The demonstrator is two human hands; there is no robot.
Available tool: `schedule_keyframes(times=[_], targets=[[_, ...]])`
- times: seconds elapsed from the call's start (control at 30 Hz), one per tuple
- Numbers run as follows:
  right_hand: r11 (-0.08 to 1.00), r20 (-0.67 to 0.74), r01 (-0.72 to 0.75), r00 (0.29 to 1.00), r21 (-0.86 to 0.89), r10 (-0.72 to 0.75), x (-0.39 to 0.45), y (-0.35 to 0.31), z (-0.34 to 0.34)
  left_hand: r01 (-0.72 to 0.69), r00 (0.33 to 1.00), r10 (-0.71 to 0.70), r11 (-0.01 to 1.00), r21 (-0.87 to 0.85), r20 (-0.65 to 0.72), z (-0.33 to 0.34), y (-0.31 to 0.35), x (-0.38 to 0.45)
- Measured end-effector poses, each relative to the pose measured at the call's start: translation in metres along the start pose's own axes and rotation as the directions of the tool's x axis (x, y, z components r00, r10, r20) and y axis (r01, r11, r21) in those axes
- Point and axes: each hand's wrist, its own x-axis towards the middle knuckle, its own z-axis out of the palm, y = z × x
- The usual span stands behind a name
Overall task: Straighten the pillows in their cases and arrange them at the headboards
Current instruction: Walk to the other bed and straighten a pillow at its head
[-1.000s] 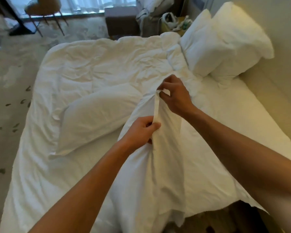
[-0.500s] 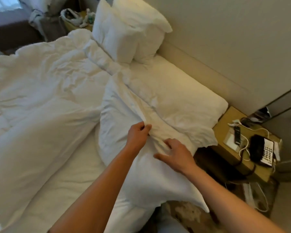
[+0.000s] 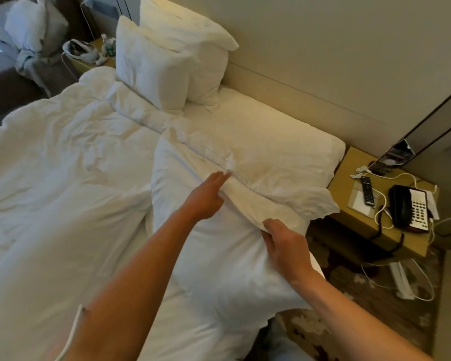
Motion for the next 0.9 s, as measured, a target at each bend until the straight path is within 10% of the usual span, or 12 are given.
schedule_keyframes(times=[0.1,0.47,0.9], targets=[[0.999,0.015,0.045,0.999,-0.012,-0.045,0.014,0.003,-0.009,-0.005,0.994,-0.008,0.993,0.12,0.107,-0.008,-0.009,0.009],[0.992,-0.123,0.031,0.991,-0.121,-0.046,0.083,-0.001,-0.058,-0.031,0.927,-0.013,0.993,-0.113,-0.374,-0.045,0.004,-0.015],[0.995,-0.191,0.062,0.979,-0.082,-0.077,0.221,0.064,-0.199,-0.071,0.843,-0.035,0.982,-0.174,-0.538,-0.092,0.144,0.021]])
